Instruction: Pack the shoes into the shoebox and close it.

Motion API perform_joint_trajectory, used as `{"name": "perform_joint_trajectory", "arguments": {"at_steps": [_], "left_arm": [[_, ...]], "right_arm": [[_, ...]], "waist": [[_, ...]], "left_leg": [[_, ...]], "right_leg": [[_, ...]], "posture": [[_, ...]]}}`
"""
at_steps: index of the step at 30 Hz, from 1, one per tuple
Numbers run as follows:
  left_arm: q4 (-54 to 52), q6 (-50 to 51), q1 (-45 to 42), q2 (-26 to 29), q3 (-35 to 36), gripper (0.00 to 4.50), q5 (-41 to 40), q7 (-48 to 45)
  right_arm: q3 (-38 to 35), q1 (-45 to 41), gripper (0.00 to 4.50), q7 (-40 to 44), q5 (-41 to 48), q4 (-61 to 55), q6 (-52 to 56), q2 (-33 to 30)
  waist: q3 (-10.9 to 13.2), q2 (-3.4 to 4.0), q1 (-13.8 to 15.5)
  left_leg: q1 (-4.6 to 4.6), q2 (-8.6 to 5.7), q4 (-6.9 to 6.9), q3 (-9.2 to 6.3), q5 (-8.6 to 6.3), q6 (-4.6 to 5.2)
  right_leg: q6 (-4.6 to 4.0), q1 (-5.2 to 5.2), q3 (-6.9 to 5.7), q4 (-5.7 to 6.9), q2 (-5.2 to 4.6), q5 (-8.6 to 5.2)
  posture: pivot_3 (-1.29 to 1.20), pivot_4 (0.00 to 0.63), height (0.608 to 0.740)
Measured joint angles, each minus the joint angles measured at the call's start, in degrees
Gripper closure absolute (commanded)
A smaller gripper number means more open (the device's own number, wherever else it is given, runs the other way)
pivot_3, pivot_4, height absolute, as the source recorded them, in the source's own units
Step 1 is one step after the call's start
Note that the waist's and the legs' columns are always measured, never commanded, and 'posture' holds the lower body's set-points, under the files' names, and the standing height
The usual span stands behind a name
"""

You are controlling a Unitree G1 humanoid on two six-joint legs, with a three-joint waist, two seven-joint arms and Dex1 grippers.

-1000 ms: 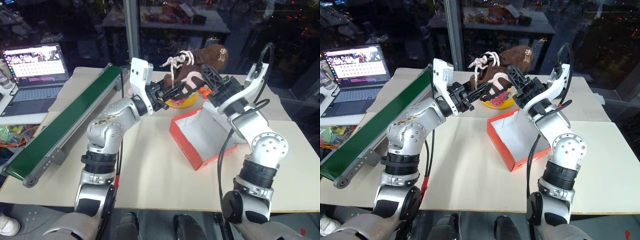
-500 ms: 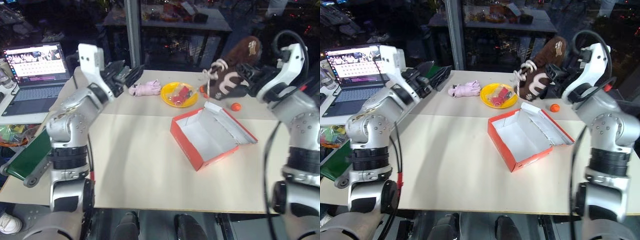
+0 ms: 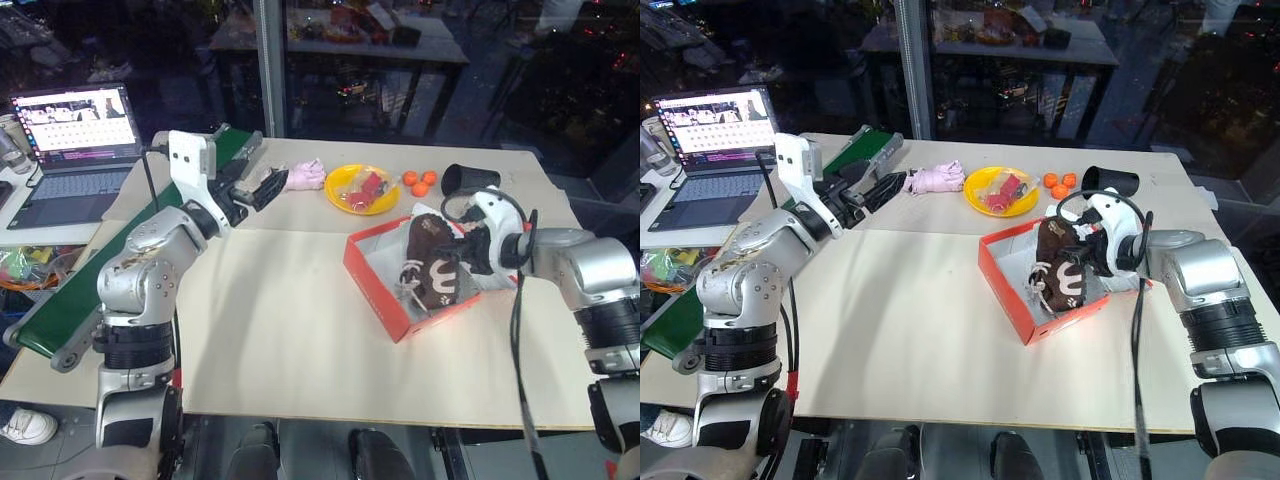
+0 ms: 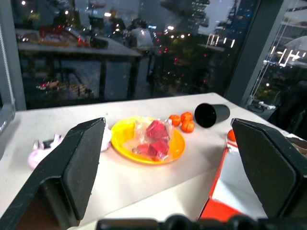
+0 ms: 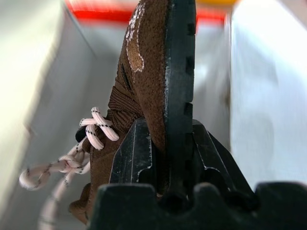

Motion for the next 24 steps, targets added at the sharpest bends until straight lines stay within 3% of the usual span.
{"name": "perform_joint_trajectory", "arguments": {"at_steps": [6, 13, 14, 19, 23, 24], "left_arm": [[-4.18, 1.43, 2.56, -0.32, 0.44, 0.0, -0.37, 2.17], [-8.56, 4.33, 4.26, -0.65, 1.94, 0.0, -2.21, 5.73], [-8.94, 4.72, 4.44, -0.69, 2.1, 0.0, -2.33, 6.09], [-10.56, 5.65, 4.7, -0.95, 1.92, 0.0, -2.66, 7.36], [-10.91, 6.0, 4.71, -0.72, 1.91, 0.0, -2.64, 7.52], [-11.05, 6.03, 4.71, -0.72, 1.9, 0.0, -2.65, 7.52]], "right_arm": [[3.13, -1.38, 4.14, 5.45, -6.76, 7.09, -4.91, 0.42], [6.54, -7.66, 4.14, 9.29, -15.4, 20.16, -14.37, 6.39], [6.64, -8.74, 3.16, 9.43, -16.61, 22.26, -15.76, 7.58], [8.53, -11.05, 1.55, 9.89, -21.54, 31.16, -23.34, 15.61], [8.54, -12.3, 0.25, 10.01, -23.78, 32.65, -25.92, 16.69], [8.43, -12.4, 0.12, 10.03, -23.87, 32.61, -26.2, 16.88]], "waist": [[0.0, 0.0, 0.0], [0.0, 0.0, -0.45], [0.0, 0.0, -0.55], [0.0, 0.0, -0.84], [0.0, 0.0, -0.36], [0.0, 0.0, -0.28]], "left_leg": [[0.01, 0.0, 0.05, 0.0, 0.0, 0.0], [0.06, 0.0, 0.08, -0.03, 0.0, -0.01], [0.09, 0.0, 0.08, -0.03, 0.0, -0.01], [0.17, -0.01, 0.07, -0.04, 0.0, -0.01], [0.12, -0.03, 0.07, -0.04, 0.0, -0.02], [0.12, -0.02, 0.07, -0.04, 0.0, -0.02]], "right_leg": [[0.02, 0.01, 0.0, 0.02, 0.0, 0.03], [0.02, 0.06, 0.01, 0.02, 0.03, 0.08], [0.03, 0.09, 0.01, 0.02, 0.03, 0.08], [0.03, 0.16, 0.01, 0.04, 0.03, 0.09], [0.04, 0.16, 0.01, 0.0, 0.01, 0.09], [0.04, 0.16, 0.0, 0.01, 0.01, 0.09]], "posture": [[0.0, 0.15, 0.736], [0.0, 0.15, 0.736], [0.0, 0.15, 0.736], [0.0, 0.15, 0.736], [0.0, 0.15, 0.736], [0.0, 0.15, 0.736]]}}
